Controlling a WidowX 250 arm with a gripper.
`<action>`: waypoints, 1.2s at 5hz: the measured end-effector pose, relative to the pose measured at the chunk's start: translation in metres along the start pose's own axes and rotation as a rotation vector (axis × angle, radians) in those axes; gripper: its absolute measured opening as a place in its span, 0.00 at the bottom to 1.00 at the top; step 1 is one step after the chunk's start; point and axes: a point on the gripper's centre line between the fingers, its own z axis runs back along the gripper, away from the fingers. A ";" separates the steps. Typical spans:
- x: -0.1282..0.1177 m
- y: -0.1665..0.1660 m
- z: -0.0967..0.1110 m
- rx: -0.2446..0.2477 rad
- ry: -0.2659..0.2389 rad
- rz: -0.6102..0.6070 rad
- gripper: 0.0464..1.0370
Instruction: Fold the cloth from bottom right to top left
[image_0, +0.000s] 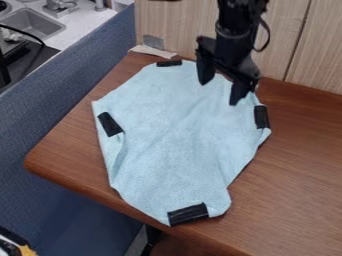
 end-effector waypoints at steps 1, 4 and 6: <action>-0.017 -0.021 0.016 -0.017 -0.046 -0.057 0.96; -0.101 -0.081 0.016 -0.089 0.006 -0.346 0.96; -0.148 -0.107 -0.013 -0.086 0.109 -0.457 0.96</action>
